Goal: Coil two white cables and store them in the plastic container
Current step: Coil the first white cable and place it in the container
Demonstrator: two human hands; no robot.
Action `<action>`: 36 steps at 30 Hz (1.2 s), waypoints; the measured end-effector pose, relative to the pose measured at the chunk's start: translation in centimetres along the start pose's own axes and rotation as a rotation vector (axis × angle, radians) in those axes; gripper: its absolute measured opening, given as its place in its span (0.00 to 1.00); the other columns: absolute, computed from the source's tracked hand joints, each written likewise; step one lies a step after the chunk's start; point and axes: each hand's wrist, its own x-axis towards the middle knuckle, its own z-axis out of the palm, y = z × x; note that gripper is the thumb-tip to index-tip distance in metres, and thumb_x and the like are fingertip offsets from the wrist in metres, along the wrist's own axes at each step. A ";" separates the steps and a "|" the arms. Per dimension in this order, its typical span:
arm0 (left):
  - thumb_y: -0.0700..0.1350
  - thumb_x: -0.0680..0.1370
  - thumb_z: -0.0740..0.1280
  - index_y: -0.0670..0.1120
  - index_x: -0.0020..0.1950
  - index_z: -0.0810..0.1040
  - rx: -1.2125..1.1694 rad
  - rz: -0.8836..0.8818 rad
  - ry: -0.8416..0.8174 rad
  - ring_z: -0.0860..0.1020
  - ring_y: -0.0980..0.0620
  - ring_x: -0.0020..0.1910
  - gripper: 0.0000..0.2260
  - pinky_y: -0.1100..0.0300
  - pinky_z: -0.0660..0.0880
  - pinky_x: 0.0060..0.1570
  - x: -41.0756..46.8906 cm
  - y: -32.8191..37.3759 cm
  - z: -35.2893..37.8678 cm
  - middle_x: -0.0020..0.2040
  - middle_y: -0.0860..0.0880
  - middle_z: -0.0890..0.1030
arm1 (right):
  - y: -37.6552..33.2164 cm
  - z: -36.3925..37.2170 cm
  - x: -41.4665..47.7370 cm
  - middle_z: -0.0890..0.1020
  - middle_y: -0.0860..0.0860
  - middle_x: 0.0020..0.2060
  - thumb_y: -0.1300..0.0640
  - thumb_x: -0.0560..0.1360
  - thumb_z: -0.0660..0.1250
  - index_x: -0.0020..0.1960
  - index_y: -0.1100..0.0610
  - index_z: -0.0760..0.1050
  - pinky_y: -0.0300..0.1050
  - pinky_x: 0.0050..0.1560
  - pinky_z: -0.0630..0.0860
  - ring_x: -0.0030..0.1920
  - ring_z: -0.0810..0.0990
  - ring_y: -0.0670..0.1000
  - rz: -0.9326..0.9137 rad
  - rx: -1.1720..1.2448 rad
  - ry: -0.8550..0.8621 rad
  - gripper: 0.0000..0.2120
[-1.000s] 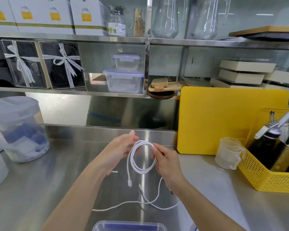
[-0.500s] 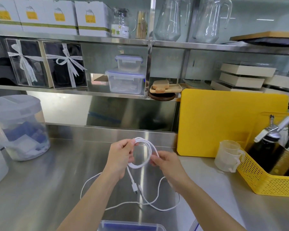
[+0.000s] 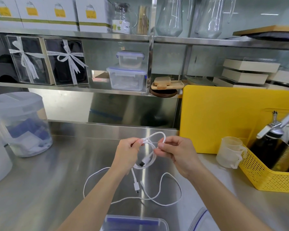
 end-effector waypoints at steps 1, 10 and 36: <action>0.40 0.79 0.62 0.45 0.35 0.80 -0.016 -0.023 -0.003 0.62 0.54 0.24 0.14 0.61 0.61 0.26 -0.1 0.0 0.2 0.18 0.57 0.67 | 0.3 0.3 -0.1 0.84 0.53 0.29 0.70 0.71 0.68 0.34 0.56 0.81 0.41 0.39 0.82 0.35 0.85 0.55 -0.037 -0.028 0.033 0.12; 0.38 0.79 0.61 0.39 0.34 0.79 -0.351 -0.279 -0.070 0.60 0.58 0.20 0.15 0.68 0.60 0.19 -1.2 0.1 0.5 0.27 0.47 0.64 | 4.7 1.9 -0.7 0.74 0.48 0.42 0.65 0.71 0.68 0.46 0.51 0.68 0.30 0.36 0.74 0.42 0.75 0.47 -0.119 -0.441 0.111 0.13; 0.40 0.77 0.66 0.41 0.35 0.83 -0.248 -0.275 -0.036 0.77 0.48 0.27 0.12 0.51 0.82 0.38 -1.5 1.1 -0.4 0.27 0.46 0.79 | 4.7 0.2 -0.4 0.79 0.49 0.27 0.55 0.78 0.61 0.39 0.54 0.80 0.37 0.28 0.69 0.26 0.73 0.45 -0.030 -0.115 -0.106 0.12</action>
